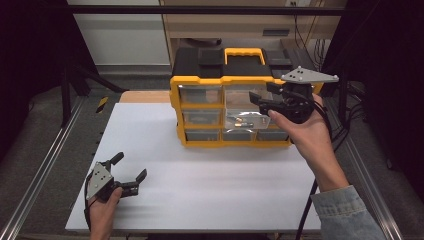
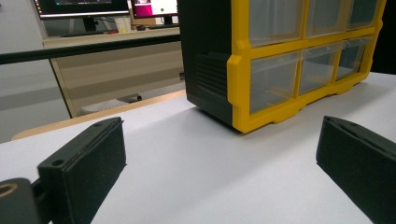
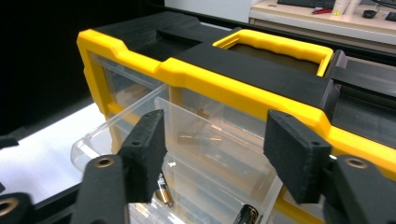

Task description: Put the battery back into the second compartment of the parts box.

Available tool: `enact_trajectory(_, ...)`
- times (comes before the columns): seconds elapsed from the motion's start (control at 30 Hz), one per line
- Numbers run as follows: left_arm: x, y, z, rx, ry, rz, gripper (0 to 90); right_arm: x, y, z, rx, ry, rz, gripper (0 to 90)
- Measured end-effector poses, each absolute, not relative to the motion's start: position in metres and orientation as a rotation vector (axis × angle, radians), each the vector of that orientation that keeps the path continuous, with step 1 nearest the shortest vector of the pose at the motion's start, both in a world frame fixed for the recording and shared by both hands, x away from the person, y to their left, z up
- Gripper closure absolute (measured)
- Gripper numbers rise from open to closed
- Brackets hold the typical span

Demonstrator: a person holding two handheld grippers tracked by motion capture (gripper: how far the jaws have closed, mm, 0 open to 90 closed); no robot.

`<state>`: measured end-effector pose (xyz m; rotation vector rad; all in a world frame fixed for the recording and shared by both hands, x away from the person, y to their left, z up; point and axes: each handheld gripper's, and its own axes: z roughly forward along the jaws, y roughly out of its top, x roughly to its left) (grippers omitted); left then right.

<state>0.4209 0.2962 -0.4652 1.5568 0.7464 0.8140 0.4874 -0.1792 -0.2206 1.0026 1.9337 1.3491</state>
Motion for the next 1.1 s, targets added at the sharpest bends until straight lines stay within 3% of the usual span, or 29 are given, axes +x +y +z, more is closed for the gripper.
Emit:
enact_trajectory(0.3, 0.421, 0.296, -0.465, 1.555, 0.747, 0.815, 1.1, 0.486, -0.178, -0.221, 0.994, 1.927, 1.379, 33.9)
enact_trajectory(0.8, 0.421, 0.297, -0.465, 1.552, 0.749, 0.816, 1.1, 0.48, -0.179, -0.222, 0.994, 1.888, 1.403, 10.9)
enact_trajectory(1.1, 0.42, 0.296, -0.465, 1.555, 0.747, 0.817, 1.1, 0.464, -0.184, -0.226, 0.959, 1.853, 1.419, 6.1)
